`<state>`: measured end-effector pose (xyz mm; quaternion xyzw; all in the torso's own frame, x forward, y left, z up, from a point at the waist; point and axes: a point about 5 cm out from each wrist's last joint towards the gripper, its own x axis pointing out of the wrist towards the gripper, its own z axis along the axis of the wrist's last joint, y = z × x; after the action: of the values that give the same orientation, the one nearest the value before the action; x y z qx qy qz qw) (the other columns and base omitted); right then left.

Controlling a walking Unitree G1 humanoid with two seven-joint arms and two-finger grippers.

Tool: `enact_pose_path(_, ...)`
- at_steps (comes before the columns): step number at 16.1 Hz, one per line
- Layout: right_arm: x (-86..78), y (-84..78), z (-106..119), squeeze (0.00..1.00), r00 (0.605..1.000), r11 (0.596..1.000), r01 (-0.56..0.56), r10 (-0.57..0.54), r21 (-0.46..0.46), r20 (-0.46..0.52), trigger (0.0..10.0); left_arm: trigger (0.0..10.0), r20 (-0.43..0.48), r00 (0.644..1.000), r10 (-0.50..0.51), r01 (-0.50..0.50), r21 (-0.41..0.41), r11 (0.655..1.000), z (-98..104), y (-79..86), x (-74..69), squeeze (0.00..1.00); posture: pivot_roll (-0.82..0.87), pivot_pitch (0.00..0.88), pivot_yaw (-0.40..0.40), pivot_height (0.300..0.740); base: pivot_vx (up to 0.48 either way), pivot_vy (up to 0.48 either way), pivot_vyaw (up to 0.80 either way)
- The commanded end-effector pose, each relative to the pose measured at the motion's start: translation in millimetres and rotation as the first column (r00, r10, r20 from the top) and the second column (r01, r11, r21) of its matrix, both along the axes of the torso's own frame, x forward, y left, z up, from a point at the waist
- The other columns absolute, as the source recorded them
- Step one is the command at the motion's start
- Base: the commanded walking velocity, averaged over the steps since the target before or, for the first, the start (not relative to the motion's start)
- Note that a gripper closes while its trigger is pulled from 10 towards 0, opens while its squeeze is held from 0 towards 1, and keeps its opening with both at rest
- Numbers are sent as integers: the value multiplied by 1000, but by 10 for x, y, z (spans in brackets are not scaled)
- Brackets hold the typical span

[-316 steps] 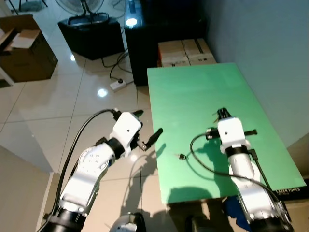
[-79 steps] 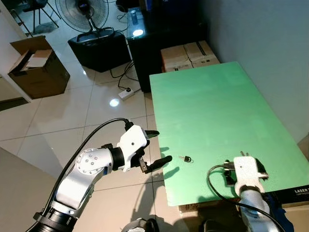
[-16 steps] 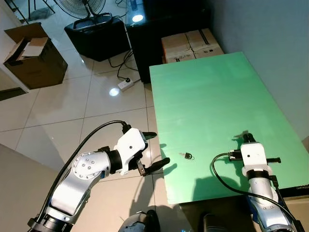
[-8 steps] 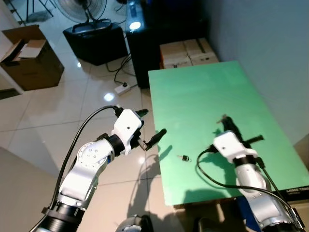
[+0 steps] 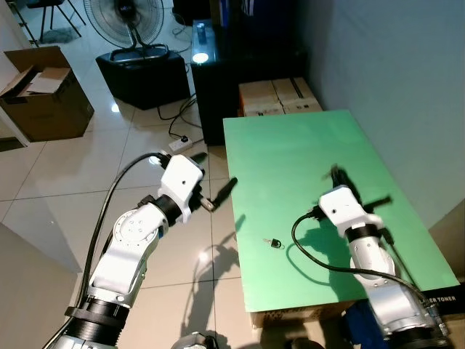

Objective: Hang keys on a hook

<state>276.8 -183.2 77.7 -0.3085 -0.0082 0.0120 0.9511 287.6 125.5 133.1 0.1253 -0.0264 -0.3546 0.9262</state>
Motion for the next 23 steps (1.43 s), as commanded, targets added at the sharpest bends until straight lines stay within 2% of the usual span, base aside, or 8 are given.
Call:
enact_pose_path(1, -21, -62, -212, 0, 989, 997, 37, -26, 72, -143, 10000, 10000, -31, 995, -95, 96, 40, 995, -71, -67, -85, 0, -109, 18, 100, 740, 0, 0, 0)
enact_pose_path(5, 13, -137, -387, 0, 969, 991, 59, -28, 121, -247, 10000, 10000, -54, 992, -111, 111, -2, 994, -76, -132, -36, 0, -104, 43, 119, 740, 0, 0, 0)
enact_pose_path(9, 31, -231, -534, 0, 935, 993, 63, -24, 99, -354, 10000, 10000, -110, 980, -166, 167, 3, 986, -139, -115, -135, 0, -84, 88, 104, 740, 0, 0, 0)
enact_pose_path(11, -1, -209, -620, 0, 913, 994, 37, 7, 98, -408, 10000, 10000, -120, 978, -168, 170, 5, 985, -161, -105, -177, 0, -79, 107, 102, 740, 0, 0, 0)
enact_pose_path(16, 36, -80, -663, 0, 899, 989, -8, 73, 150, -433, 10000, 10000, -133, 974, -185, 189, 20, 982, -169, -109, -207, 0, -80, 137, 109, 740, 0, 0, 0)
enact_pose_path(17, 44, -63, -664, 725, 897, 987, -5, 75, 159, -436, 10000, 10000, -134, 973, -187, 192, 20, 981, -168, -115, -213, 0, -79, 138, 108, 740, 0, 0, 0)
enact_pose_path(18, 41, -51, -673, 1000, 894, 986, -6, 79, 165, -440, 10000, 10000, -136, 972, -190, 194, 20, 981, -168, -119, -219, 0, -78, 140, 113, 740, 0, 0, 0)
enact_pose_path(23, 59, -36, -625, 1000, 913, 982, -16, 90, 187, -397, 10000, 10000, -135, 971, -198, 204, 30, 979, -152, -110, -214, 0, -75, 139, 118, 740, 0, 0, 0)
